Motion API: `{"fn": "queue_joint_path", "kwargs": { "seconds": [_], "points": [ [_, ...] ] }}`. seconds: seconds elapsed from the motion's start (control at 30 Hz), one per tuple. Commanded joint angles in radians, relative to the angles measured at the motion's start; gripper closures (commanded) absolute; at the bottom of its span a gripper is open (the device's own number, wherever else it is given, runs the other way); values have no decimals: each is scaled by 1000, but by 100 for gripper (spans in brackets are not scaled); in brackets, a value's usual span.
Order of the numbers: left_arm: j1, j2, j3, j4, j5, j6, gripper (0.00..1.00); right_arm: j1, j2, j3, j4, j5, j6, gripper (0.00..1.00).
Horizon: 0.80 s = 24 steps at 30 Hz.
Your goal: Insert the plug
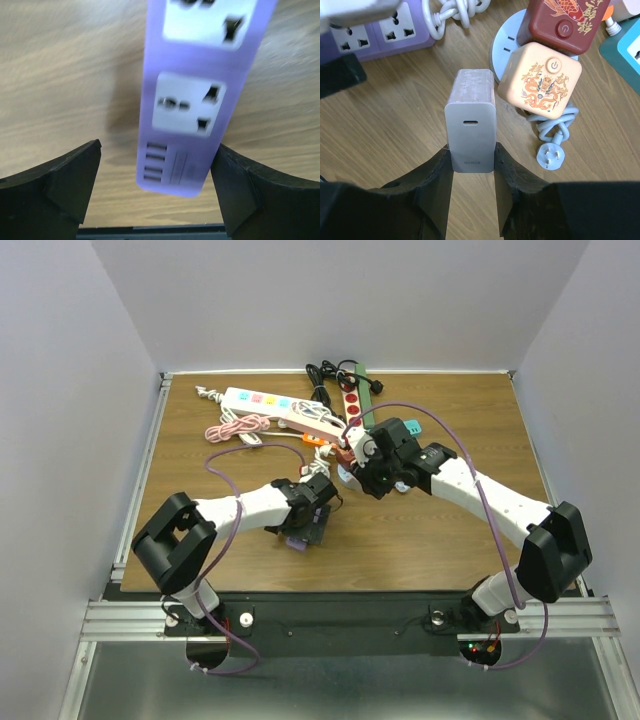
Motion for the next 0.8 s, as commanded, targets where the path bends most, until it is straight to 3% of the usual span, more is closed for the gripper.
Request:
{"fn": "queue_joint_path", "kwargs": {
  "seconds": [0.0, 0.3, 0.5, 0.77],
  "points": [
    [-3, -94, -56, -81, -54, -86, 1, -2, -23, 7, 49, -43, 3, 99],
    [6, -288, -64, 74, -20, -48, 1, 34, 24, 33, 61, -107, -3, 100],
    [193, -414, -114, 215, 168, -8, 1, 86, 93, 83, 58, -117, -9, 100],
    [306, -462, -194, 218, 175, -51, 1, 137, 161, 154, 52, -133, -17, 100]
  ]
}}
